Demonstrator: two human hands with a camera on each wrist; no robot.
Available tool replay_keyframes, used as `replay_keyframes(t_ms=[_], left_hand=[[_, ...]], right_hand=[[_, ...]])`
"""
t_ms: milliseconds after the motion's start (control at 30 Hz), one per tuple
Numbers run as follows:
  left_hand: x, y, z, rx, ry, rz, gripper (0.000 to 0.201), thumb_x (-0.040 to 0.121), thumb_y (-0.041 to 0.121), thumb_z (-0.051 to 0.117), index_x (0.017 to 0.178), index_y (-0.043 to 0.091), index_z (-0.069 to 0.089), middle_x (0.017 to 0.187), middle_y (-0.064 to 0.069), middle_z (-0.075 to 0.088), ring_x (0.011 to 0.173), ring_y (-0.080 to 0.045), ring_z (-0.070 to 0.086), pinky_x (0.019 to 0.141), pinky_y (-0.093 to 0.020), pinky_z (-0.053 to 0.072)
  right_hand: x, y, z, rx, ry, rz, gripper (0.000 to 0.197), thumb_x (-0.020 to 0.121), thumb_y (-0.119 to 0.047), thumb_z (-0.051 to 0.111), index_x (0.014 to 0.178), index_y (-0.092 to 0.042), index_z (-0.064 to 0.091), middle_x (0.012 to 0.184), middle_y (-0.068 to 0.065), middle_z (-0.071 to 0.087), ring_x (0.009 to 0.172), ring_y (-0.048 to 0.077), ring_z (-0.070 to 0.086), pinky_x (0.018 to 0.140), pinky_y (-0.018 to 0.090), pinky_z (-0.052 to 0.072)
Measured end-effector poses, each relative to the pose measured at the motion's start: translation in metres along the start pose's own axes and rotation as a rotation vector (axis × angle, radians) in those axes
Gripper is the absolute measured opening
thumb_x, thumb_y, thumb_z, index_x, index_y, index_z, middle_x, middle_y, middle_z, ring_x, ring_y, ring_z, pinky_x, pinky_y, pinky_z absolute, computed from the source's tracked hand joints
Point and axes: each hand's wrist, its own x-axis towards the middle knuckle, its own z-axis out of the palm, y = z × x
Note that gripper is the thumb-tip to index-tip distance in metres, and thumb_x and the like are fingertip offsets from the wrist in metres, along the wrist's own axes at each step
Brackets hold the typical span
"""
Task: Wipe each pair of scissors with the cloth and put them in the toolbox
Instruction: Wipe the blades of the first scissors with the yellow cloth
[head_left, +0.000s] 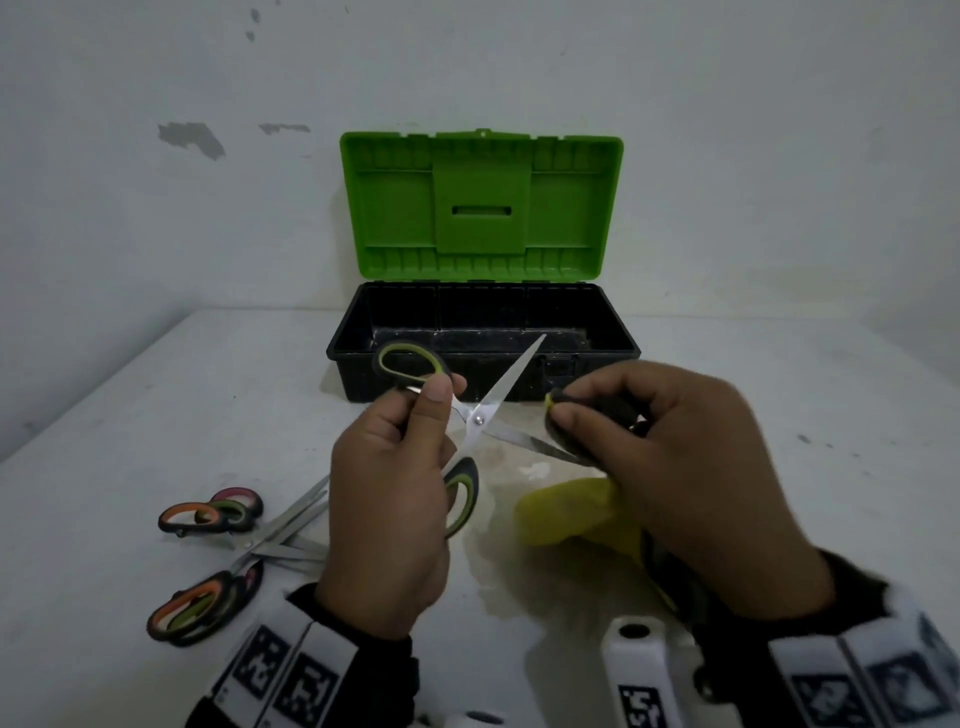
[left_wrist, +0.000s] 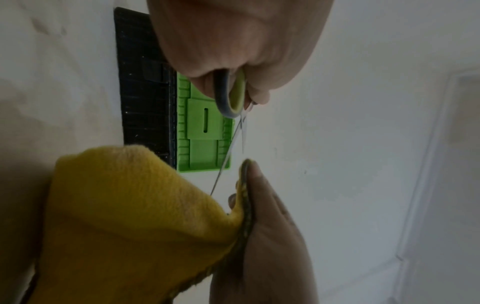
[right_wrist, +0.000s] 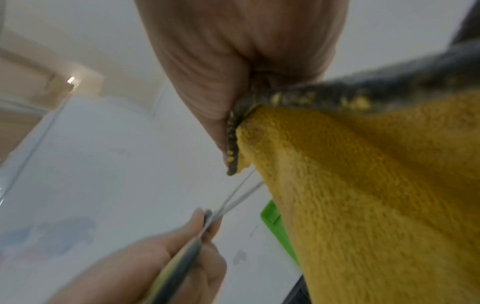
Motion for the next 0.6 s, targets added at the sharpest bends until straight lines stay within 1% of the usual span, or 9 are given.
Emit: replay_keyframes(t_ms=[133,200,267,300,367,433,500,533,600], left_hand=[[0.008,0.014,-0.007,0.015,-0.055,-0.063,0.023,0.091,0.033,0.061,0.089,0.016,0.076,0.057,0.0,0.027,0.053,-0.017,0.014,0.049,-0.032,0.01],[0.011,0.02,-0.009,0.054,-0.077,-0.104,0.023,0.086,0.038,0.064,0.088,0.02,0.077,0.068,-0.004,0.04,0.061,-0.021,0.026,0.054,-0.033,0.017],[0.012,0.022,-0.01,0.051,-0.132,-0.162,0.027,0.08,0.043,0.067,0.09,0.021,0.078,0.083,-0.006,0.042,0.075,-0.027,0.031,0.059,-0.035,0.018],[0.013,0.022,-0.009,0.038,-0.158,-0.186,0.03,0.077,0.043,0.068,0.091,0.019,0.077,0.085,-0.007,0.041,0.076,-0.028,0.031,0.059,-0.037,0.016],[0.013,0.021,-0.007,0.036,-0.189,-0.216,0.031,0.076,0.042,0.068,0.091,0.016,0.077,0.082,-0.009,0.041,0.071,-0.029,0.03,0.057,-0.036,0.016],[0.013,0.018,-0.005,0.033,-0.215,-0.233,0.03,0.077,0.04,0.067,0.091,0.015,0.077,0.082,-0.012,0.047,0.075,-0.029,0.038,0.06,-0.037,0.027],[0.013,0.017,-0.004,0.022,-0.234,-0.245,0.029,0.076,0.038,0.067,0.089,0.014,0.077,0.08,-0.015,0.058,0.077,-0.032,0.048,0.067,-0.04,0.036],[0.013,0.016,-0.004,0.022,-0.244,-0.249,0.029,0.076,0.038,0.066,0.088,0.014,0.077,0.078,-0.012,0.064,0.076,-0.031,0.052,0.065,-0.038,0.04],[0.013,0.017,-0.005,0.032,-0.254,-0.263,0.029,0.077,0.038,0.065,0.088,0.014,0.077,0.079,-0.012,0.068,0.077,-0.032,0.054,0.065,-0.038,0.041]], right_hand=[[0.016,0.016,-0.023,-0.064,-0.108,0.034,0.012,0.08,-0.019,0.076,0.078,-0.03,0.072,0.071,-0.02,0.071,0.067,-0.004,0.066,0.059,0.009,0.049],[0.021,0.023,-0.029,-0.171,-0.145,0.021,0.013,0.083,-0.02,0.074,0.079,-0.032,0.07,0.07,-0.019,0.069,0.069,-0.003,0.065,0.06,0.012,0.051],[0.024,0.022,-0.03,-0.179,-0.112,-0.022,0.011,0.083,-0.022,0.074,0.083,-0.032,0.071,0.075,-0.019,0.069,0.073,-0.002,0.066,0.065,0.019,0.054],[0.024,0.019,-0.028,-0.142,-0.091,-0.055,0.011,0.083,-0.022,0.074,0.086,-0.032,0.071,0.077,-0.019,0.07,0.075,-0.001,0.066,0.067,0.021,0.055],[0.023,0.008,-0.023,-0.053,-0.083,-0.145,0.013,0.081,-0.02,0.076,0.087,-0.031,0.072,0.08,-0.022,0.069,0.077,-0.003,0.066,0.067,0.013,0.051],[0.019,0.0,-0.015,0.002,-0.124,-0.246,0.014,0.079,-0.018,0.077,0.088,-0.028,0.073,0.083,-0.025,0.069,0.079,-0.007,0.065,0.067,0.003,0.044],[0.017,-0.002,-0.007,-0.01,-0.198,-0.332,0.015,0.079,-0.019,0.078,0.092,-0.025,0.075,0.086,-0.021,0.071,0.08,-0.007,0.065,0.07,0.004,0.045],[0.016,-0.002,-0.004,-0.028,-0.233,-0.372,0.015,0.079,-0.02,0.078,0.094,-0.024,0.076,0.087,-0.018,0.072,0.081,-0.006,0.066,0.072,0.006,0.048],[0.014,0.0,0.001,-0.054,-0.279,-0.444,0.017,0.08,-0.02,0.078,0.098,-0.02,0.077,0.092,-0.012,0.074,0.085,-0.004,0.066,0.076,0.013,0.052]])
